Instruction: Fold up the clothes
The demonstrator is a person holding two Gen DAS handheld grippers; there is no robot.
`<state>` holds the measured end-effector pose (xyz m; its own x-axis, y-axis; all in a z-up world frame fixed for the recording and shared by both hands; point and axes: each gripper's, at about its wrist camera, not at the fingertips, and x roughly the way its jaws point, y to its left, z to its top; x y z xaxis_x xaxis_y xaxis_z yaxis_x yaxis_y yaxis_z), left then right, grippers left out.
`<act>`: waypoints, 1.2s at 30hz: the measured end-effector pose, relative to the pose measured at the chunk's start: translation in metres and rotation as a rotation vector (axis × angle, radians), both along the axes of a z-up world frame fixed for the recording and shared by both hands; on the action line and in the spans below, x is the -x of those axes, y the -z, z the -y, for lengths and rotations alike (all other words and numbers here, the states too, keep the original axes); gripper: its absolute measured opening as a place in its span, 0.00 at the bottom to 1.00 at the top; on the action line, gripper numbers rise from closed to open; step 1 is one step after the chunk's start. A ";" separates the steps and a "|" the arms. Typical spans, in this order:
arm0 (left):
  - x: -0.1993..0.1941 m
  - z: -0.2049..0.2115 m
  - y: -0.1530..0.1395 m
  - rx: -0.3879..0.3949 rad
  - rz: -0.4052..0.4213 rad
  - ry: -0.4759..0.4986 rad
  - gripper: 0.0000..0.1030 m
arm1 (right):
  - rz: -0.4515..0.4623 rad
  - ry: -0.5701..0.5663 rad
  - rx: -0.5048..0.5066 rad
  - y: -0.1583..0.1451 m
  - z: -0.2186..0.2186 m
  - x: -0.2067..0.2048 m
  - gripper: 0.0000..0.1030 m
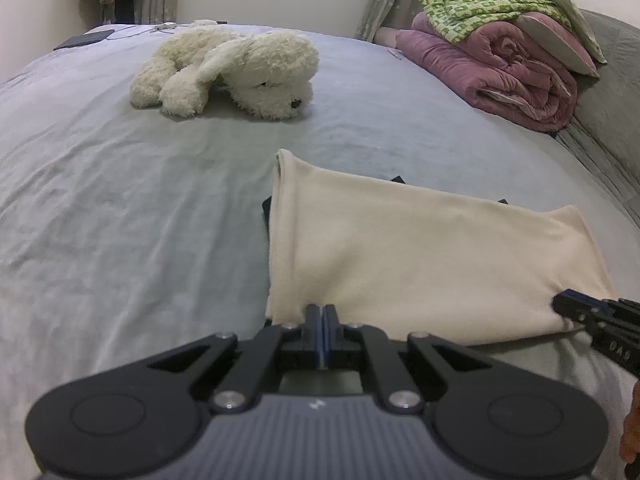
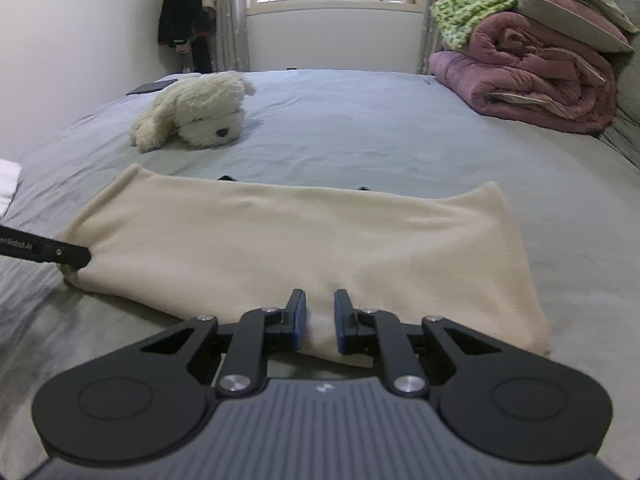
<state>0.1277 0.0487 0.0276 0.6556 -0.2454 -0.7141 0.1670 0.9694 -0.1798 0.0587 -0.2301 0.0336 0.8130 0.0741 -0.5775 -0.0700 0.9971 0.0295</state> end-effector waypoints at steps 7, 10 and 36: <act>-0.001 -0.003 0.000 0.009 -0.007 0.005 0.04 | -0.002 0.106 0.016 0.002 0.044 0.006 0.15; -0.002 -0.003 0.000 0.012 -0.009 0.003 0.04 | -0.005 0.168 -0.007 0.004 0.066 0.008 0.15; 0.001 -0.005 -0.013 0.047 0.007 -0.018 0.05 | -0.002 0.333 0.009 -0.002 0.113 0.019 0.14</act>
<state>0.1268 0.0536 0.0407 0.6652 -0.2665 -0.6974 0.1512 0.9628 -0.2237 0.0401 -0.3432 0.0356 0.7907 -0.2004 -0.5785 0.2596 0.9655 0.0203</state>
